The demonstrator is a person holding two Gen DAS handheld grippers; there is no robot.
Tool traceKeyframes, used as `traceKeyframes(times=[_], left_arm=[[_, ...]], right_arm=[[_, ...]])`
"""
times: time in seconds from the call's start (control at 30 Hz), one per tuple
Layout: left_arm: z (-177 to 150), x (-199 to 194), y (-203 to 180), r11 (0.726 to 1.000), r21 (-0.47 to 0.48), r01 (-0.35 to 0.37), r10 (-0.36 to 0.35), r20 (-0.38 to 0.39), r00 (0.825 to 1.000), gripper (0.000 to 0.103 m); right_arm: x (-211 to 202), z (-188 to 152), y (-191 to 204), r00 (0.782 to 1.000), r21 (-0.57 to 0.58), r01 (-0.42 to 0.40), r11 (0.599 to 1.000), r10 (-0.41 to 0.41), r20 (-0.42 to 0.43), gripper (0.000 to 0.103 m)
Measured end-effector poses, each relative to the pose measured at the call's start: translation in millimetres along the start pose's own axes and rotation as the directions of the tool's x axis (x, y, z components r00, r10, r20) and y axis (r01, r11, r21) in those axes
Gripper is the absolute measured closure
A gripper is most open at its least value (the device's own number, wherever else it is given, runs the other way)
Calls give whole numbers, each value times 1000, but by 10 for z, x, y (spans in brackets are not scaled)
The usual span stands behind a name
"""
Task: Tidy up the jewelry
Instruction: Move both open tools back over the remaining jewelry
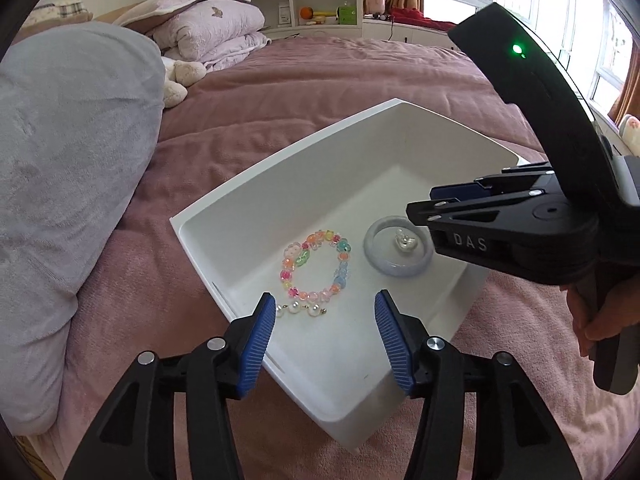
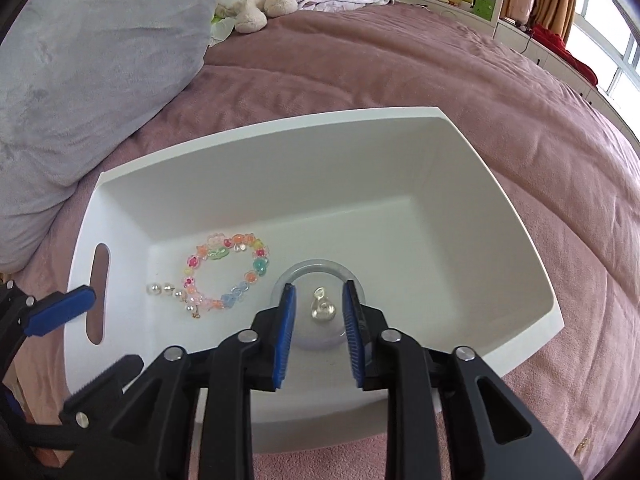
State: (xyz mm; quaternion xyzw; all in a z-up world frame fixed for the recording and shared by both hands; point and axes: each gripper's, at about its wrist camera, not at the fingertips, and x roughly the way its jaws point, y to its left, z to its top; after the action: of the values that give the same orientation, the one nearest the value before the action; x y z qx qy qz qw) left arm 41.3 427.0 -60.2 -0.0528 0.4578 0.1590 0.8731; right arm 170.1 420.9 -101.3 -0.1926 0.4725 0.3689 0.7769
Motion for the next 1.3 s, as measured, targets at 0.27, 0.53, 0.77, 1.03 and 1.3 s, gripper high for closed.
traceKeyframes(times=[0.27, 0.53, 0.77, 1.03, 1.3], left_arm=[[22, -218, 36, 999, -37, 0, 2, 60, 998, 47], [167, -688, -414, 999, 24, 21, -25, 155, 988, 40], [212, -888, -1152, 988, 116, 104, -125, 187, 974, 29], [170, -836, -2162, 955, 216, 202, -237, 148, 960, 23], [3, -803, -3032, 913, 309, 267, -315, 119, 942, 18]], right_arm=[[-375, -59, -144, 997, 16, -26, 1000, 25, 72, 59], [-1579, -465, -859, 963, 44, -20, 999, 8, 268, 44], [-2443, -1481, -1764, 936, 128, 85, 988, -123, 330, 33], [-2719, -2695, -2593, 942, 289, 144, 947, -220, 251, 30], [-2780, -3551, -2812, 938, 332, 184, 925, -266, 221, 26]])
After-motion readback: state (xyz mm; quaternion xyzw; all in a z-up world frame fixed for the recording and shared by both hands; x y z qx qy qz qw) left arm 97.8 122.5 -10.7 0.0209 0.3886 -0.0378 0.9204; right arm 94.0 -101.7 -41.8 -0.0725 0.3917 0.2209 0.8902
